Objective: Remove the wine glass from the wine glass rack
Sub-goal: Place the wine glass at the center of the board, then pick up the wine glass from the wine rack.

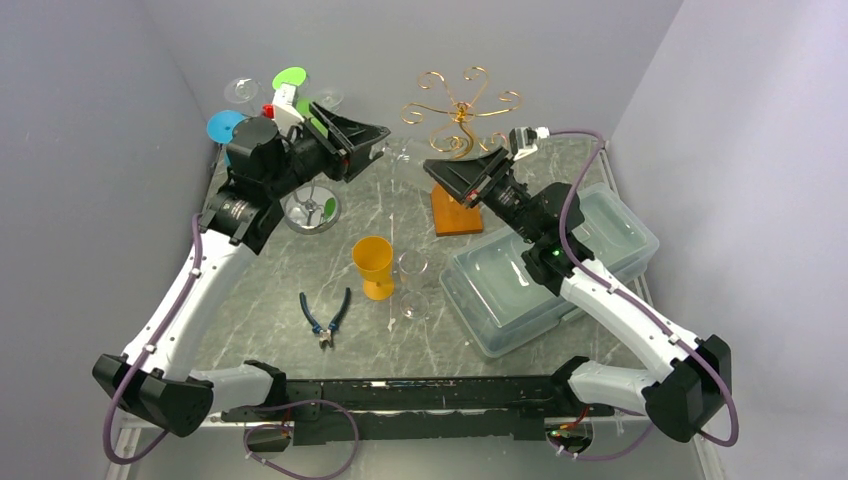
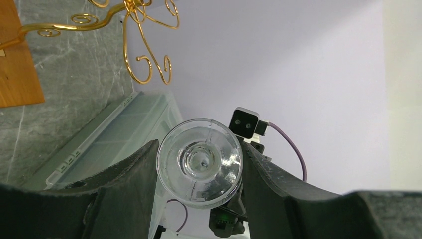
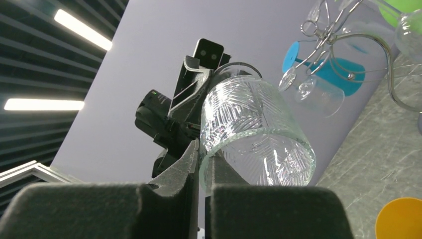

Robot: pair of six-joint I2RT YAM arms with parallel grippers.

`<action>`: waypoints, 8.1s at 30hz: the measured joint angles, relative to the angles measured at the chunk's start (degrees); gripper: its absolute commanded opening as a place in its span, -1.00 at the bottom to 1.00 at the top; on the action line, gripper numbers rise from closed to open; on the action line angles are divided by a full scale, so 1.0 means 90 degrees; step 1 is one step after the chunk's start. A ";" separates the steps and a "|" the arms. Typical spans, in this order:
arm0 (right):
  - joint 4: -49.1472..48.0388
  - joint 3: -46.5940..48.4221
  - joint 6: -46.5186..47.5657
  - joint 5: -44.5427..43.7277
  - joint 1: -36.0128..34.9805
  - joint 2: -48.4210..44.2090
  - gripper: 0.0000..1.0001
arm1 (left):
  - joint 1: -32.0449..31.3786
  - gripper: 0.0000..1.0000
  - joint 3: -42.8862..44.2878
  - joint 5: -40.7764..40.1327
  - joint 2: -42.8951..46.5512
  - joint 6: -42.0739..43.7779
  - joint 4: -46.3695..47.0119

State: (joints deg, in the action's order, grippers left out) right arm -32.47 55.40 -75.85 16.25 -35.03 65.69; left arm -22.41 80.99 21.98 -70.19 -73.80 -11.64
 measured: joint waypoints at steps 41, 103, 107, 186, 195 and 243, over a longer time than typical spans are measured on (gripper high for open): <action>0.9425 0.5017 0.4835 -0.1275 -0.3854 0.2759 -1.00 | -0.0017 0.99 0.2463 -0.4039 0.0636 0.4913 -0.5717; 0.9374 0.5401 0.5600 -0.2633 -0.2854 0.2827 0.68 | 0.0015 0.99 0.2956 -0.6341 -0.0262 0.5243 -0.5965; 0.9168 0.5110 0.5598 -0.2543 -0.2735 0.2458 0.68 | 0.0126 0.99 0.3500 -0.6472 -0.1022 0.5406 -0.5889; 0.8408 0.4073 0.5523 -0.2239 -0.2577 0.1770 0.71 | 0.1166 0.29 0.3487 -0.5753 -0.2217 0.5625 -0.5166; 0.8408 0.4073 0.5523 -0.2183 -0.2577 0.1770 0.70 | 0.1178 -0.05 0.3456 -0.5753 -0.2217 0.5666 -0.5115; 0.8359 0.4073 0.5447 -0.2127 -0.2574 0.1770 0.69 | 0.1178 -0.51 0.3721 -0.5933 -0.2115 0.5906 -0.5457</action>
State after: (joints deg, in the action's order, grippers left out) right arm 42.76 92.05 -26.83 -2.90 -58.19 81.62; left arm -11.81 114.48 -31.42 -89.23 -20.64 -60.75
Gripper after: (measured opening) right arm 0.848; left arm 0.605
